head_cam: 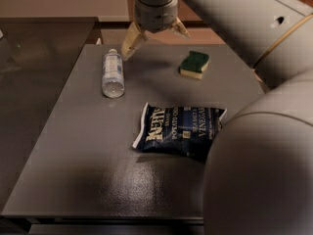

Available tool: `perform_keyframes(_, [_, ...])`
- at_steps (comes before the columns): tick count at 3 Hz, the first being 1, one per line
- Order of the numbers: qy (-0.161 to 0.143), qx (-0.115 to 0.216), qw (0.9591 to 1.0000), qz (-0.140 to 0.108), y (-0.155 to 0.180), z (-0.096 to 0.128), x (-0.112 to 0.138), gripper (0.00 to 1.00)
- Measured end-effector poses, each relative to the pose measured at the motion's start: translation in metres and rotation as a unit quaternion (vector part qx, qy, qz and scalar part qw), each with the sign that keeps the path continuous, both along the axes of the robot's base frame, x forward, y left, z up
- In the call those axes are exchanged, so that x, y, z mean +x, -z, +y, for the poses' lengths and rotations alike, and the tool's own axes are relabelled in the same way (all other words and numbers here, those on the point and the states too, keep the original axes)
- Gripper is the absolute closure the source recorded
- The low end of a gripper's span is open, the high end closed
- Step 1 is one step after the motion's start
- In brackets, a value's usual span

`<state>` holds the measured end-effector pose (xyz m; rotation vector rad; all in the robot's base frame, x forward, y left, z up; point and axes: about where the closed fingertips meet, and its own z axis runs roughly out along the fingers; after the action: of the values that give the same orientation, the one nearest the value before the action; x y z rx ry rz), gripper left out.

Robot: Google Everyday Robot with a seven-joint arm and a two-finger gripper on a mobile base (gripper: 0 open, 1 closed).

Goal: Place blue plastic bottle upright

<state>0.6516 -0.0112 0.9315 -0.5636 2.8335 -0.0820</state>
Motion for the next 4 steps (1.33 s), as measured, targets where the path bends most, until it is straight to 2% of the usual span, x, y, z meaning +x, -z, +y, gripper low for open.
perform_keyframes(1, [0.034, 0.014, 0.9993, -0.010, 0.009, 0.025, 0.012, 0.00])
perform_keyframes(2, [0.033, 0.015, 0.9993, -0.010, 0.009, 0.025, 0.013, 0.00])
perform_keyframes(3, [0.031, 0.015, 0.9994, -0.007, 0.014, 0.037, 0.015, 0.00])
perform_keyframes(4, [0.046, 0.032, 0.9985, -0.001, 0.018, 0.060, 0.019, 0.00])
